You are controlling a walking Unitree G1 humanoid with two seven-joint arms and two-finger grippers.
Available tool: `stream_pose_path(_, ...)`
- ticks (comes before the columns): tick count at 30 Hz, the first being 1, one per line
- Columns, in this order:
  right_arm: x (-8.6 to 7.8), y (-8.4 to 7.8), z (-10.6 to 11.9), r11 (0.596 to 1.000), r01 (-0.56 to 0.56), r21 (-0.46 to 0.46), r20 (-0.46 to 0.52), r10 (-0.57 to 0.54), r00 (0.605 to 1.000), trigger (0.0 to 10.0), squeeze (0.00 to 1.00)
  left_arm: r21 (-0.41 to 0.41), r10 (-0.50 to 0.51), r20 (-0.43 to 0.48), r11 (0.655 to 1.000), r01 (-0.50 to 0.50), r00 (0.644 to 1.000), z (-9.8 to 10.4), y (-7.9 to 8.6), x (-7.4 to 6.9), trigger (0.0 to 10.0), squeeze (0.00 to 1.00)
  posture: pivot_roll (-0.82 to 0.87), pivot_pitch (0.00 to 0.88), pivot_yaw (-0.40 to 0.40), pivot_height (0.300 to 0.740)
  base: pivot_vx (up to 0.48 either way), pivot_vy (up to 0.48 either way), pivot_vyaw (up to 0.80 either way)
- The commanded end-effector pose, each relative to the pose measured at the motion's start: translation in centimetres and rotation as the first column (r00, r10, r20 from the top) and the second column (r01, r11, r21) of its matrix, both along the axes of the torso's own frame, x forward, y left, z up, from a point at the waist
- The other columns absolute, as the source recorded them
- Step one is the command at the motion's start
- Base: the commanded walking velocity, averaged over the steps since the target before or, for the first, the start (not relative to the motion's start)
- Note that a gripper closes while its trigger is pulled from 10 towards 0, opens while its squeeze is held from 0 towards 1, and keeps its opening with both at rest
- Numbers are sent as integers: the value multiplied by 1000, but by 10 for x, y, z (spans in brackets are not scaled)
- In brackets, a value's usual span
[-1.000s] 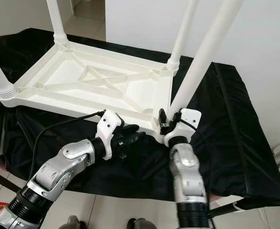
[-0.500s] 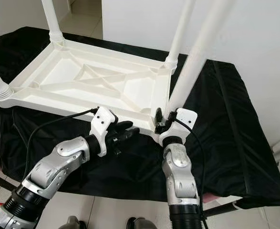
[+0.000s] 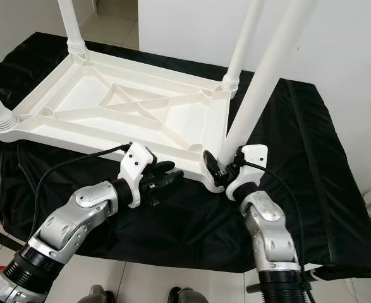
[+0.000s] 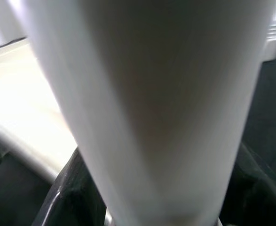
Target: Building children table
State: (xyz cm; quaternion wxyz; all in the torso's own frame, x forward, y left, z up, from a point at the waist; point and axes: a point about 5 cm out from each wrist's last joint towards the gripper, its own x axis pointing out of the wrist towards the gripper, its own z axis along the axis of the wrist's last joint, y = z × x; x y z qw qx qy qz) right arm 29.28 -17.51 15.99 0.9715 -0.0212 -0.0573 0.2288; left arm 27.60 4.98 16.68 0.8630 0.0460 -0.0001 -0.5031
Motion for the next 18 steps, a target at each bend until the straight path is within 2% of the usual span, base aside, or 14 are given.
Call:
stream_pose_path(1, -1, 5, -6, 998, -56, 2, -18, 56, 998, 10000, 0, 19, -83, -19, 996, 83, 996, -4, -4, -5, 10000, 0, 69, 107, -84, 740, 0, 0, 0)
stream_pose_path(4, 1, 4, -12, 982, -186, -44, -56, 183, 981, 10000, 0, 22, -89, -17, 996, 90, 996, -2, -5, -4, 10000, 0, 74, 106, -81, 740, 0, 0, 0)
stream_pose_path(8, 5, 1, -18, 975, -213, -59, -77, 209, 975, 10000, 0, 23, -87, -11, 996, 87, 996, 0, -5, -3, 10000, 0, 74, 106, -81, 740, 0, 0, 0)
stream_pose_path(9, 7, -1, -19, 975, -210, -73, -76, 204, 976, 4588, 0, 22, -86, -10, 996, 86, 996, 0, -5, -2, 10000, 0, 74, 106, -81, 740, 0, 0, 0)
stream_pose_path(12, 9, -3, -20, 975, -206, -89, -73, 200, 977, 4588, 0, 21, -86, -9, 996, 86, 996, 1, -5, -2, 10000, 0, 74, 106, -81, 740, 0, 0, 0)
stream_pose_path(13, 9, -7, -19, 977, -196, -85, -75, 190, 979, 0, 0, 20, -87, -9, 996, 87, 996, 2, -5, -2, 10000, 0, 78, 110, -76, 740, 0, 0, 0)
stream_pose_path(18, 8, -12, -18, 985, -170, -41, -81, 166, 983, 0, 0, 18, -88, -13, 996, 89, 996, 1, -4, -3, 10000, 0, 74, 110, -76, 740, 0, 0, 0)
